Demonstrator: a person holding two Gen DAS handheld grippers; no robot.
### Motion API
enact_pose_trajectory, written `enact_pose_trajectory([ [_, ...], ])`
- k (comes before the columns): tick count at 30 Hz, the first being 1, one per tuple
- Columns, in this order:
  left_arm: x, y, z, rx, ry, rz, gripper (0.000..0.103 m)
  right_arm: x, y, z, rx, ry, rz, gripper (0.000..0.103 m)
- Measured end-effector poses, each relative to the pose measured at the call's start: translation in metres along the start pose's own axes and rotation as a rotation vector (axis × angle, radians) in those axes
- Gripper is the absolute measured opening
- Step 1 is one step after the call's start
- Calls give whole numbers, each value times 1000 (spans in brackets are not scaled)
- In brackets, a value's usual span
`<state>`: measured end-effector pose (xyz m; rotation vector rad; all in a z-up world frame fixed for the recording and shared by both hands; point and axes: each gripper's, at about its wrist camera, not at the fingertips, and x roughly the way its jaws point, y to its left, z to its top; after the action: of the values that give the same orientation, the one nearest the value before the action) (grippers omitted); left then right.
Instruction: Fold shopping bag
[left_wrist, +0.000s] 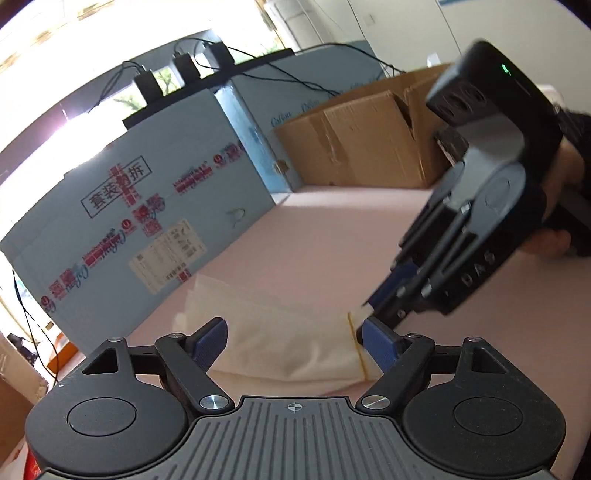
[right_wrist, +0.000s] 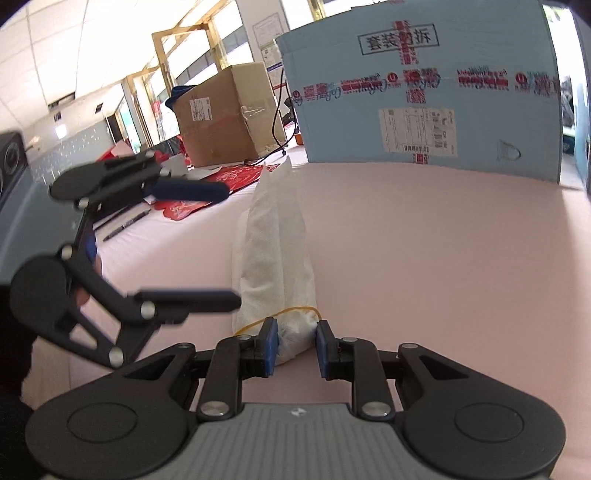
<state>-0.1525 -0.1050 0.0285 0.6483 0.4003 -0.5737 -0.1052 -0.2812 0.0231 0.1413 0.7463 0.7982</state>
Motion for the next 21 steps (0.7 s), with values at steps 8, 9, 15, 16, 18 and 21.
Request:
enact_pose_trajectory([
  [8,25,-24,7,126,135,199,96,3,3,1,-30,-6,-21,24],
  [9,28,-24,7,135,142,224,97,4,3,2,-33,-7,-22,24],
  [15,38,8,5,41,131,217,99,7,2,2,-46,-11,-25,24],
  [16,41,15,3,23,132,218,99,7,3,2,-51,-13,-27,24],
  [18,48,30,0,-16,134,225,99,7,4,2,-63,-15,-32,24],
  [21,53,48,-7,-82,132,207,99,7,5,1,-68,-15,-33,24],
])
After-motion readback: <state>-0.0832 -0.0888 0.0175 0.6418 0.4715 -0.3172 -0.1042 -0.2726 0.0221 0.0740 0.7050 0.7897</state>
